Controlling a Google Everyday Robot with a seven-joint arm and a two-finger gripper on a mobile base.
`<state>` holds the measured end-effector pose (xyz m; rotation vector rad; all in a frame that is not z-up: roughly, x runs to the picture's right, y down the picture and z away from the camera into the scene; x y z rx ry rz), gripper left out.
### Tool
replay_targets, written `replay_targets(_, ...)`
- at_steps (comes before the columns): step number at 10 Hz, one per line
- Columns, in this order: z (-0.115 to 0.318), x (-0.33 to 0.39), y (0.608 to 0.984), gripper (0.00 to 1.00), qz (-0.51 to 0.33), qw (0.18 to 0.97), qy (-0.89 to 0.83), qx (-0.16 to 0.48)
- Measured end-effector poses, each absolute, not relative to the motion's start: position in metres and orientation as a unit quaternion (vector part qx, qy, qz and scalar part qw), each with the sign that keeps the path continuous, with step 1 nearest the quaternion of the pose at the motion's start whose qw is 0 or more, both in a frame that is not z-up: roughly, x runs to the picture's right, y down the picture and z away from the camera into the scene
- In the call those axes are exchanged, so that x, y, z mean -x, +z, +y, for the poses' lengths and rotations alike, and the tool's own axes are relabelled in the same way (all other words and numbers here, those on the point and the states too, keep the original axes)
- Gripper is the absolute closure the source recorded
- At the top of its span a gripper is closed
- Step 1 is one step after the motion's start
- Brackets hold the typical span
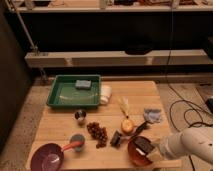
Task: Wipe red bowl with eraser
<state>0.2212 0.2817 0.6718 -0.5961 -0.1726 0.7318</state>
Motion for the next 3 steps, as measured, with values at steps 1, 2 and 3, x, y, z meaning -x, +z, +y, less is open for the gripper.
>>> replay_targets(1,0.281,-0.215,0.674,1.0,-0.086,0.886,0.35,0.29)
replay_targets(2,0.278,-0.206,0.677,1.0,-0.091,0.887,0.347,0.293)
replay_targets(3,0.277,-0.201,0.677,1.0,-0.094,0.887,0.345,0.293)
